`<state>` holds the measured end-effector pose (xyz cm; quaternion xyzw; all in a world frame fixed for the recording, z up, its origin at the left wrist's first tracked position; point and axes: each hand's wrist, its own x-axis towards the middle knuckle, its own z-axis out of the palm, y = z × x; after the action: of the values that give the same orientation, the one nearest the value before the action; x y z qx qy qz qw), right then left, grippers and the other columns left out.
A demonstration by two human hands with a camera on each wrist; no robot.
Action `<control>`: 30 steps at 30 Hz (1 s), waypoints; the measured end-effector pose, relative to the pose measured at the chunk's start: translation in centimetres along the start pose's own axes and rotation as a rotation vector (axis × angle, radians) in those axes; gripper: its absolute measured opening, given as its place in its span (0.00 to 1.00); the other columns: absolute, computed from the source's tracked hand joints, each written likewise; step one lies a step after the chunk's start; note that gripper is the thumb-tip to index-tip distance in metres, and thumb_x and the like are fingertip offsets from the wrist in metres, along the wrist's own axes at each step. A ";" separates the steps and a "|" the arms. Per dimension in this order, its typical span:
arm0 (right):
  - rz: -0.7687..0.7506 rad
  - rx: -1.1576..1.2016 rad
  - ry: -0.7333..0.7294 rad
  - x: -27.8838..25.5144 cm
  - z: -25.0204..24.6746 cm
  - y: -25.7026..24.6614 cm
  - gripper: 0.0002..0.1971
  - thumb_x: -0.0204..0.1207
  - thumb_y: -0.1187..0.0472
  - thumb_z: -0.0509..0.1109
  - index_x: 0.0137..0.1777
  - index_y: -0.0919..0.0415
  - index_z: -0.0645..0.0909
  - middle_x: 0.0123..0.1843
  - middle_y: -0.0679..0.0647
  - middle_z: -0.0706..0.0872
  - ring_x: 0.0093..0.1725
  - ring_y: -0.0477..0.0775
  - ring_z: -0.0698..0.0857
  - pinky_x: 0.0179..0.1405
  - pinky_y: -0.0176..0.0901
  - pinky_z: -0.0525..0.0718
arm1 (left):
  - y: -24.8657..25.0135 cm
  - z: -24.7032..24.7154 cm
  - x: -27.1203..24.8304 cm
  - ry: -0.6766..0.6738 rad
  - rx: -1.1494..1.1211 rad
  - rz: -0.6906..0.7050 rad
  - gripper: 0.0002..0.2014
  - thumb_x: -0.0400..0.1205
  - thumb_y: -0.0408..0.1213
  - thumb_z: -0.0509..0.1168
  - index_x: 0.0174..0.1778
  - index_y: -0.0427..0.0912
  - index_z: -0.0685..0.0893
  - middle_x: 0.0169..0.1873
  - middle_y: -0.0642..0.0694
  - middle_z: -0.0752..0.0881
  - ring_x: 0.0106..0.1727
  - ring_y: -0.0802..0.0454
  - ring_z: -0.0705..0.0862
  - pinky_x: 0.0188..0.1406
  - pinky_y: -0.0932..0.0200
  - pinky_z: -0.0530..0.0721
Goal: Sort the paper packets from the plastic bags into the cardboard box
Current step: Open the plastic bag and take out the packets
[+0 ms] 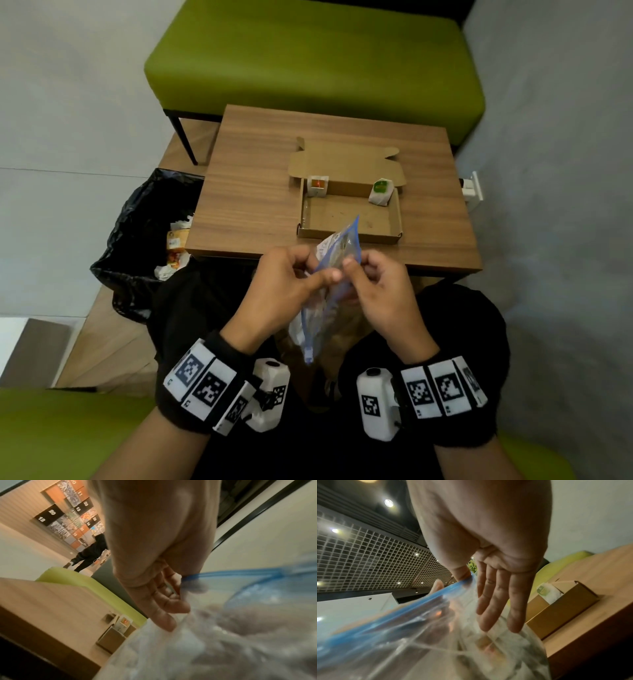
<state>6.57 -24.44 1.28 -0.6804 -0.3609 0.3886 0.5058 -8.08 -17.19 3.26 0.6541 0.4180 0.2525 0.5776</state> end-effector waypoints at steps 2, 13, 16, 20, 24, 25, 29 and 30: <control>0.030 -0.005 0.007 -0.2 -0.7 0.2 0.06 0.84 0.62 0.68 0.47 0.55 0.84 0.39 0.57 0.93 0.37 0.56 0.92 0.36 0.48 0.88 | -0.4 -0.5 -0.2 0.055 -0.018 -0.015 0.14 0.78 0.42 0.74 0.37 0.32 0.86 0.29 0.36 0.89 0.27 0.48 0.86 0.28 0.57 0.84; -0.056 -0.519 -0.198 -0.9 -3.3 -1.0 0.35 0.84 0.60 0.66 0.85 0.40 0.55 0.39 0.46 0.91 0.40 0.41 0.87 0.53 0.46 0.85 | -1.1 -0.9 0.5 0.024 -0.034 -0.127 0.15 0.89 0.37 0.59 0.38 0.44 0.86 0.28 0.54 0.84 0.33 0.61 0.83 0.38 0.64 0.80; -0.078 -0.793 -0.244 -0.7 -3.4 -1.8 0.29 0.83 0.54 0.65 0.82 0.36 0.63 0.48 0.40 0.86 0.46 0.43 0.85 0.55 0.53 0.85 | -1.0 -0.7 0.6 -0.041 -0.223 -0.296 0.23 0.90 0.37 0.55 0.29 0.48 0.84 0.31 0.47 0.84 0.36 0.54 0.82 0.42 0.57 0.80; -0.150 -0.830 -0.223 -0.6 -3.0 -1.9 0.38 0.79 0.56 0.69 0.84 0.35 0.55 0.65 0.38 0.75 0.60 0.42 0.79 0.56 0.48 0.83 | -0.7 -0.4 0.8 -0.022 -0.491 -0.456 0.19 0.89 0.34 0.53 0.32 0.41 0.78 0.26 0.45 0.75 0.30 0.52 0.74 0.35 0.60 0.75; -0.190 -0.690 -0.162 -0.5 -2.5 -2.0 0.32 0.75 0.44 0.74 0.79 0.40 0.68 0.60 0.38 0.80 0.50 0.38 0.82 0.52 0.45 0.84 | -0.9 0.2 0.8 -0.026 -0.301 -0.377 0.22 0.90 0.37 0.53 0.29 0.45 0.79 0.25 0.45 0.73 0.31 0.46 0.71 0.39 0.52 0.71; -0.190 -0.725 -0.132 -0.5 -2.3 -2.0 0.28 0.76 0.41 0.72 0.76 0.42 0.73 0.56 0.38 0.82 0.47 0.38 0.82 0.51 0.45 0.84 | -0.8 0.3 0.8 -0.028 -0.294 -0.377 0.24 0.90 0.37 0.54 0.27 0.47 0.81 0.26 0.44 0.73 0.32 0.44 0.71 0.40 0.49 0.71; -0.162 -0.846 -0.118 -0.4 -1.9 -1.8 0.16 0.82 0.42 0.65 0.62 0.47 0.84 0.52 0.40 0.85 0.49 0.43 0.83 0.48 0.47 0.83 | 0.2 0.7 0.8 -0.076 -0.322 -0.391 0.21 0.90 0.36 0.54 0.30 0.43 0.78 0.22 0.48 0.74 0.25 0.53 0.73 0.33 0.58 0.73; -0.136 -0.826 -0.154 -0.5 -1.7 -1.7 0.14 0.83 0.44 0.64 0.60 0.47 0.85 0.52 0.41 0.86 0.51 0.44 0.84 0.49 0.47 0.83 | 0.5 0.9 0.7 -0.081 -0.329 -0.385 0.20 0.89 0.35 0.54 0.30 0.42 0.76 0.21 0.50 0.73 0.24 0.55 0.71 0.30 0.61 0.71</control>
<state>7.77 -25.18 3.30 -0.7693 -0.5673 0.2269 0.1867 -6.87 -17.05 3.43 0.4690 0.4647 0.1761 0.7301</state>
